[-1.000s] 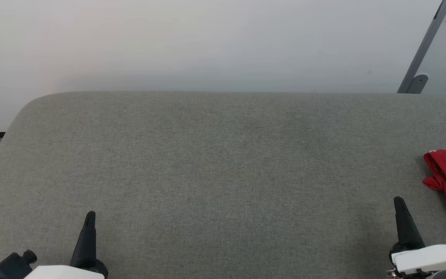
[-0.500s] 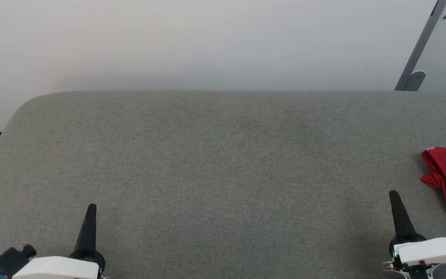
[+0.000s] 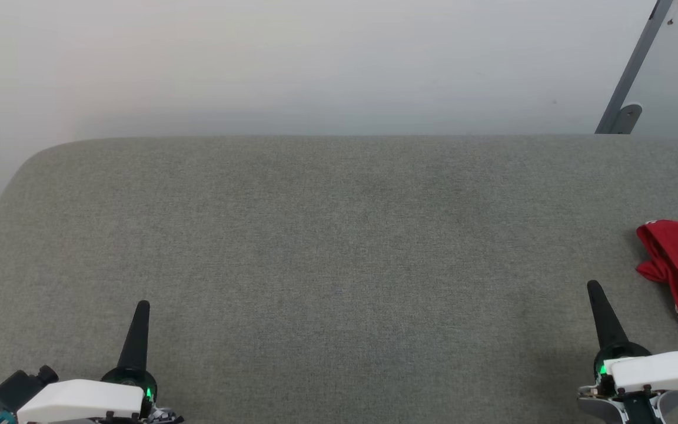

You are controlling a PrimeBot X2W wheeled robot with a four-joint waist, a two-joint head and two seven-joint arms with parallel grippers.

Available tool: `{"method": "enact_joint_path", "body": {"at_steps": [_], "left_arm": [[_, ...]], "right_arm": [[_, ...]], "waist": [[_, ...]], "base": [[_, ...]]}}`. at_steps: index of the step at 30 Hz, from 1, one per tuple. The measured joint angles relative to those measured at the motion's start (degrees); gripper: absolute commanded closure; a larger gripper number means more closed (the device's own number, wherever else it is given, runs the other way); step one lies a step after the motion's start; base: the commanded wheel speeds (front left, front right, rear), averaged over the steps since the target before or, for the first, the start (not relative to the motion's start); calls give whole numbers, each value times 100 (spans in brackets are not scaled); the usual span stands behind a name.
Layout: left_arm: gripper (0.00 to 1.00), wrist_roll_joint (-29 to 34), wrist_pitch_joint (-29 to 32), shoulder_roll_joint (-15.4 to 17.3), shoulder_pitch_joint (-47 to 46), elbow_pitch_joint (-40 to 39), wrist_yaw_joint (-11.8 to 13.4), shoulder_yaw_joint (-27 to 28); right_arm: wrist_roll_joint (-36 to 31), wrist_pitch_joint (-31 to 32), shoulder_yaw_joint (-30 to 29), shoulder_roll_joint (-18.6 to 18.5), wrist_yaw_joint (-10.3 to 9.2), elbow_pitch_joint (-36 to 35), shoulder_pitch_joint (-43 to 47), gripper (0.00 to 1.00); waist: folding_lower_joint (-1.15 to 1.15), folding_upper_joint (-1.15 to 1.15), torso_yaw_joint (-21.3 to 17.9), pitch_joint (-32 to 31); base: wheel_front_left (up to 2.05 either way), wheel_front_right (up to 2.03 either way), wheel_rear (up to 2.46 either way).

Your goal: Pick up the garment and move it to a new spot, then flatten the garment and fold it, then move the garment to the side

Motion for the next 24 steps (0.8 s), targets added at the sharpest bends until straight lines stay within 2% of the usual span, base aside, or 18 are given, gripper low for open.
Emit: {"method": "enact_joint_path", "body": {"at_steps": [24], "left_arm": [[100, -1035, 326, -109, -333, 196, 1, 138]], "right_arm": [[1162, 226, 56, -8, 0, 168, -273, 100]], "waist": [[0, 0, -93, 58]], "base": [[0, 0, 0]]}}
